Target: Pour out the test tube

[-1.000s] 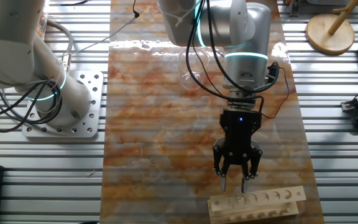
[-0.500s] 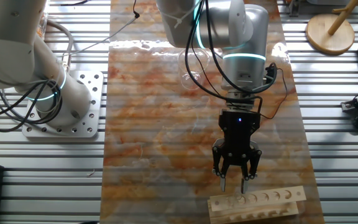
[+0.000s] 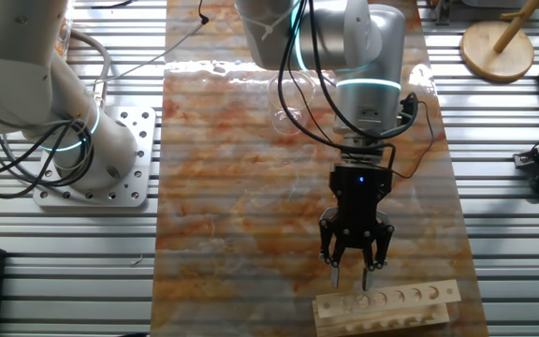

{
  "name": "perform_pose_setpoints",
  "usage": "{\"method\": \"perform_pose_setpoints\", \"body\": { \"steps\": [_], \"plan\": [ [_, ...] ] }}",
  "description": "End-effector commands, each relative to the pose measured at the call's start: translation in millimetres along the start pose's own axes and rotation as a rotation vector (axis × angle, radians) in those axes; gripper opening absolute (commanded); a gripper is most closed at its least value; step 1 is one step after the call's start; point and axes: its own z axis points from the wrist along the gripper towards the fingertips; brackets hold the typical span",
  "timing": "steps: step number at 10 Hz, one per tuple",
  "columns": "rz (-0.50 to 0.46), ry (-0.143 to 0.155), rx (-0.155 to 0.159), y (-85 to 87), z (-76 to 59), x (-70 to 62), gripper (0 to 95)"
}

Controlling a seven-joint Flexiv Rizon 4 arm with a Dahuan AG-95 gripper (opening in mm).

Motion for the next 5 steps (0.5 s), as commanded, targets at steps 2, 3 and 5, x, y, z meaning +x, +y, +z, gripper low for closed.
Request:
{"method": "perform_pose_setpoints", "body": {
  "steps": [2,3,5],
  "plan": [
    [-0.007,0.002,-0.020,-0.6,-0.4,0.1,38.0],
    [-0.010,0.004,-0.023,-0.6,-0.4,0.1,38.0],
    [-0.005,0.007,-0.022,-0.6,-0.4,0.1,38.0]
  ]
}}
